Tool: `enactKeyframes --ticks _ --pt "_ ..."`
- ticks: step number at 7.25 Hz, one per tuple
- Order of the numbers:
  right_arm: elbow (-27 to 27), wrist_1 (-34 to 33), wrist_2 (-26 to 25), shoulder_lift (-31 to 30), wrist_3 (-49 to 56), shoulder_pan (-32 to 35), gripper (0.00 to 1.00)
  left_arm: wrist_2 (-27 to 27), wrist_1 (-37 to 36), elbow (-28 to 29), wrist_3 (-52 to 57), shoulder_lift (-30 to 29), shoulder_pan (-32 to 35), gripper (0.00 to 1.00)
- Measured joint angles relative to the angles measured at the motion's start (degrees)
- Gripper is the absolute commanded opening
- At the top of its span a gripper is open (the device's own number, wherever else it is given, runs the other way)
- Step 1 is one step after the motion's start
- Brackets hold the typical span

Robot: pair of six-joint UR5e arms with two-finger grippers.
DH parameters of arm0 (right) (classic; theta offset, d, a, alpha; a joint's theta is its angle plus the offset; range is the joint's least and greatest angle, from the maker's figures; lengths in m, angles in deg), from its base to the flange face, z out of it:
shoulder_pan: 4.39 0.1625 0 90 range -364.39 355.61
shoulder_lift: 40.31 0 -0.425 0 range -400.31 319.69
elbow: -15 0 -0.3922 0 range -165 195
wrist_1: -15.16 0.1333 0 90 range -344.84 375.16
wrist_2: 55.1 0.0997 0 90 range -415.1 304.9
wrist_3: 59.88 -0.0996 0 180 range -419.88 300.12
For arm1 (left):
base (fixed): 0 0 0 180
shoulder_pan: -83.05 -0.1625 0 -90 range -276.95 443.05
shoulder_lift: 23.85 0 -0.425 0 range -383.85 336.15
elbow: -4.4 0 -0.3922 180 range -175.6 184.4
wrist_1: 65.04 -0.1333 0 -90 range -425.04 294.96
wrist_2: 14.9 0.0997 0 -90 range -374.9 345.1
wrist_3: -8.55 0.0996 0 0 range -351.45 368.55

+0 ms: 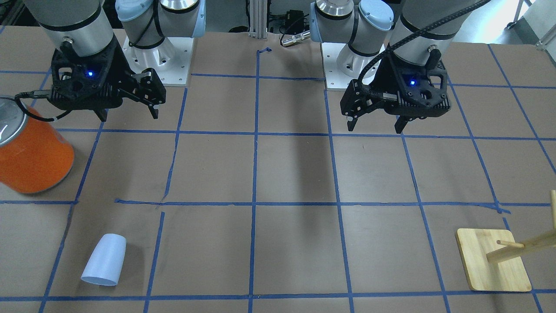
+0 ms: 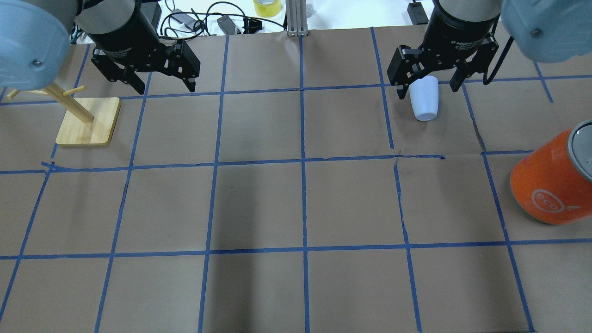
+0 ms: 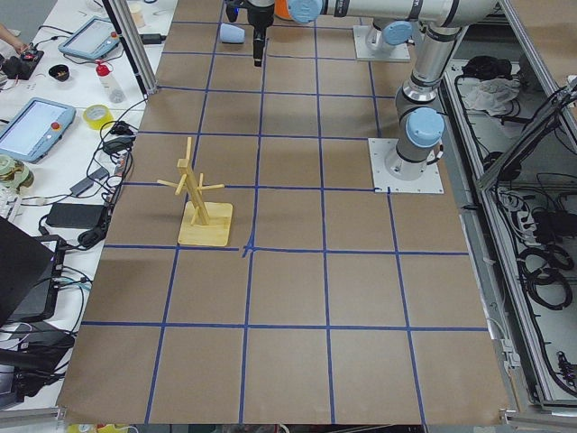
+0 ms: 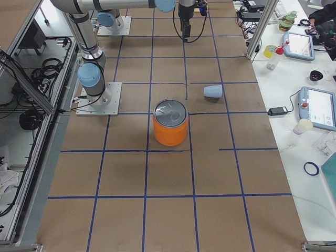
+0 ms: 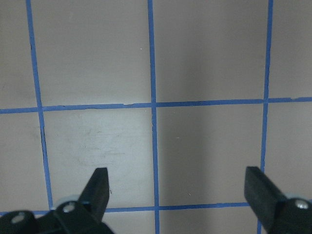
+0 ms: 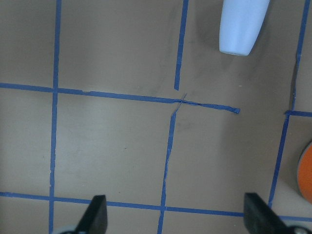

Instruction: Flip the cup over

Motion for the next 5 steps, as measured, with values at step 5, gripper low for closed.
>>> enactKeyframes --ticks 5 --pt "0.0 -0.4 0.0 0.1 0.0 0.1 1.00 0.0 0.0 0.0 0.0 0.1 0.0 1.00"
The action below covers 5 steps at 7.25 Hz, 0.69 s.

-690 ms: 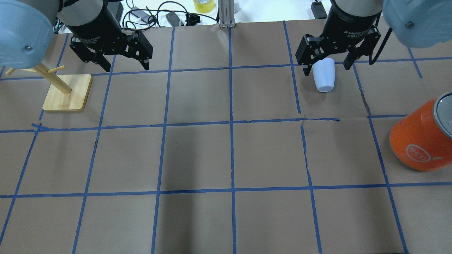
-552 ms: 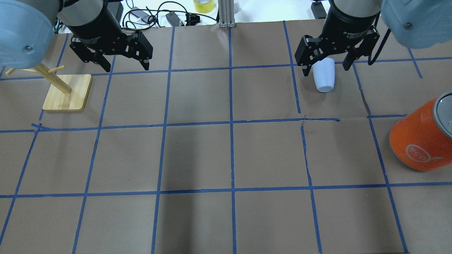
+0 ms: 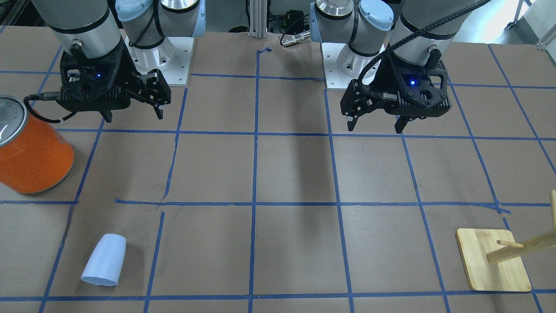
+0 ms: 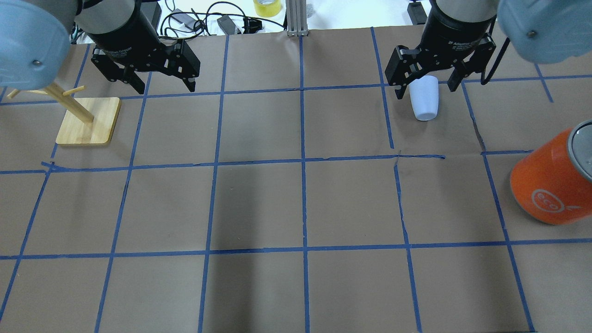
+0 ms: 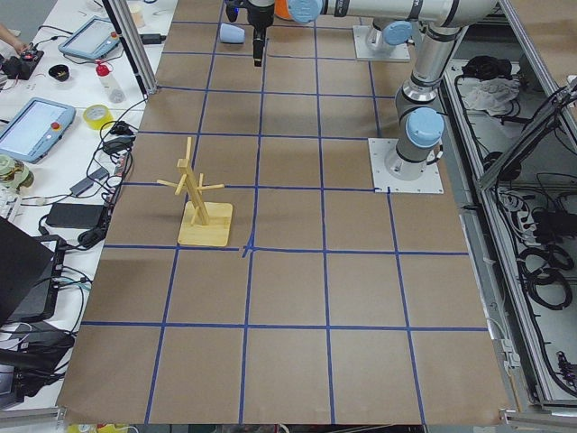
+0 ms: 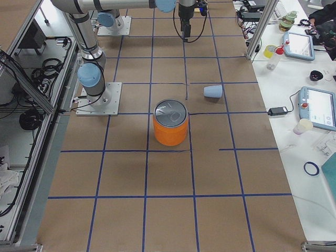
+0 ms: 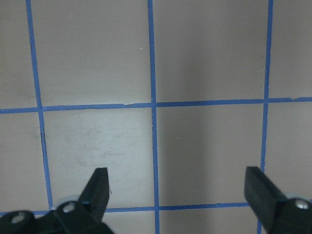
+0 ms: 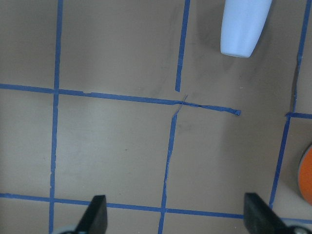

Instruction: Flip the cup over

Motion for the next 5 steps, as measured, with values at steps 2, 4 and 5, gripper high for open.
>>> enactKeyframes --ticks 2,4,5 --pt "0.1 -0.1 0.0 0.0 0.1 -0.5 1.00 0.0 0.1 0.0 0.0 0.0 0.0 1.00" --pt "-0.2 0.0 0.0 0.0 0.7 -2.4 1.00 0.0 0.0 0.0 0.0 0.0 0.0 1.00" --pt "-0.4 0.1 0.3 0.0 0.9 -3.5 1.00 0.0 0.0 0.0 0.0 0.0 0.0 1.00"
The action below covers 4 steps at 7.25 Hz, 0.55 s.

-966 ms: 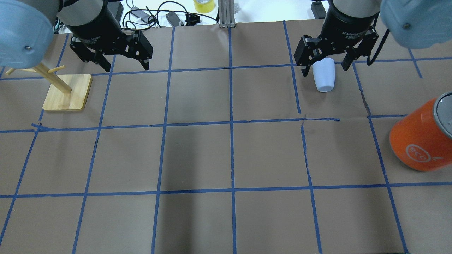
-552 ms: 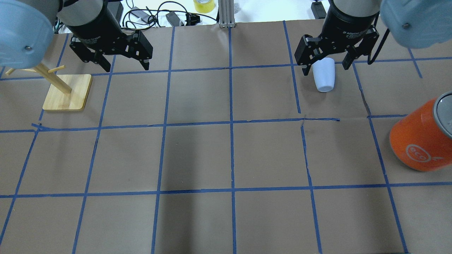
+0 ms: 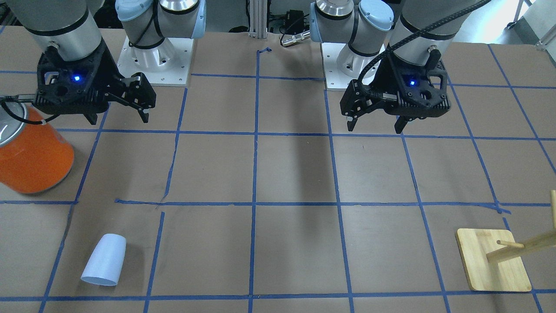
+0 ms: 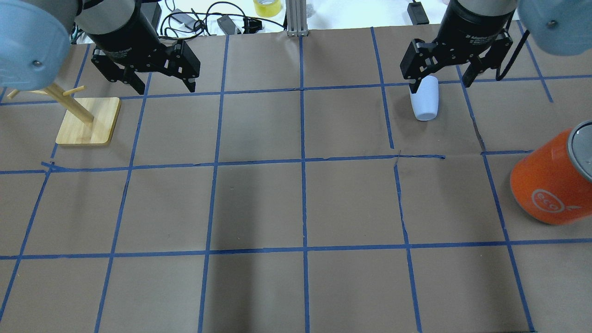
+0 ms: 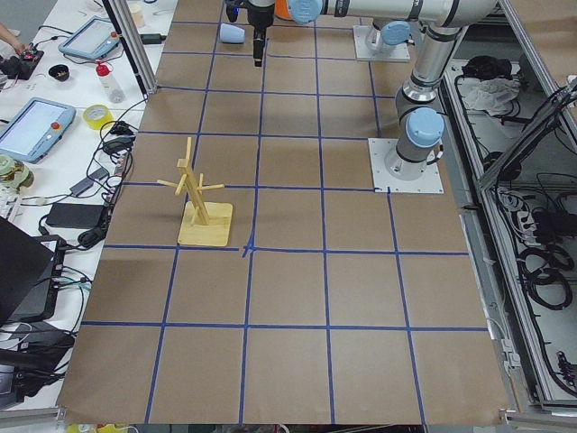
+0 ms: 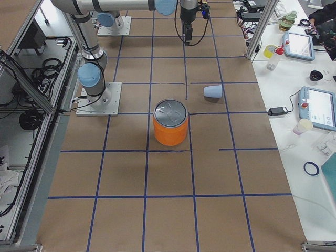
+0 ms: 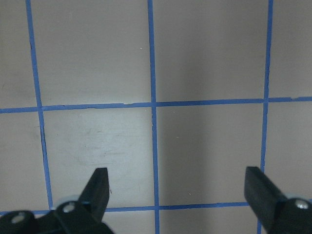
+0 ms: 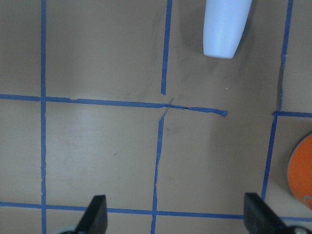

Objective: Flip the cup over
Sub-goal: 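Move the right gripper over the upside-down light-blue cup and grasp it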

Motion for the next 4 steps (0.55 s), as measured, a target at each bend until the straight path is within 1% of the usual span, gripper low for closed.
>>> enactKeyframes --ticks 4 --pt "-0.1 -1.5 -0.2 -0.1 -0.7 -1.2 1.00 0.0 0.0 0.0 0.0 0.0 0.0 1.00"
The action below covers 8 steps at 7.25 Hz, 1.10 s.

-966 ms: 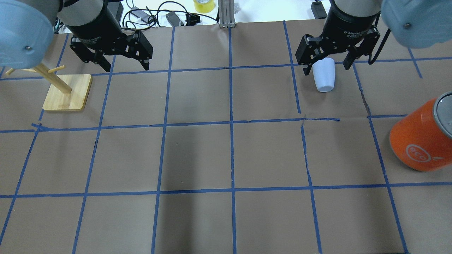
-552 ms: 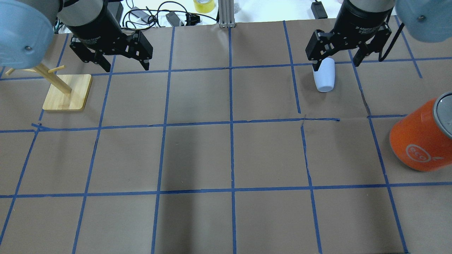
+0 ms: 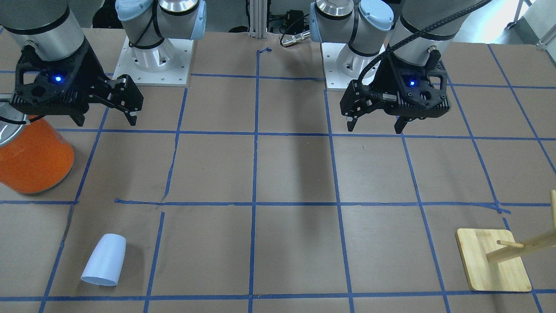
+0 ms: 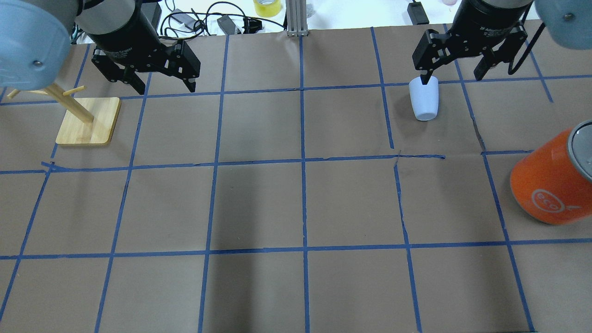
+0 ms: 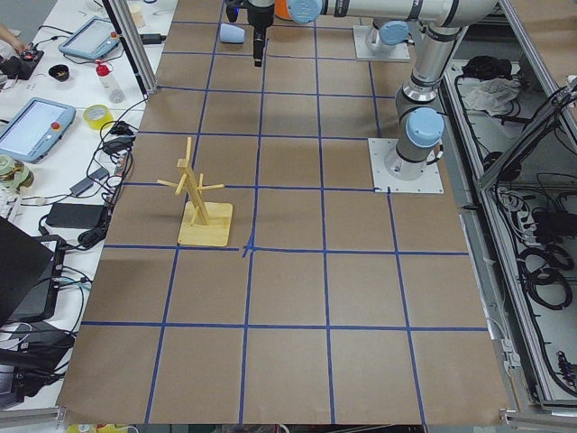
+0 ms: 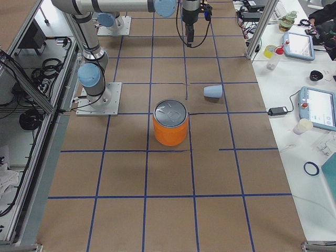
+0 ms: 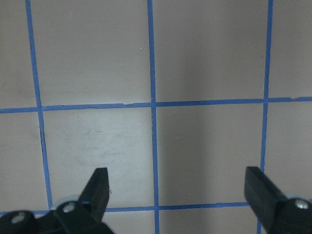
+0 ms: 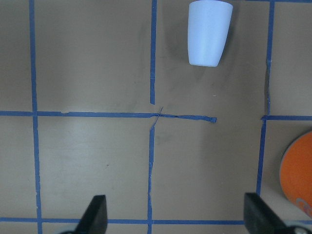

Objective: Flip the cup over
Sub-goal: 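Move the right gripper over the upside-down light-blue cup and grasp it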

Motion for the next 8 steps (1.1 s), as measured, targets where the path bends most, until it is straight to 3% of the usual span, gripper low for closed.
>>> enactKeyframes --ticks 5,8 --pt "1.3 -2.9 -0.1 2.2 0.1 -2.8 1.00 0.0 0.0 0.0 0.0 0.1 0.0 1.00" --pt "2.1 -15.3 -0.2 12.0 0.3 -6.0 1.00 0.0 0.0 0.0 0.0 0.0 0.0 1.00"
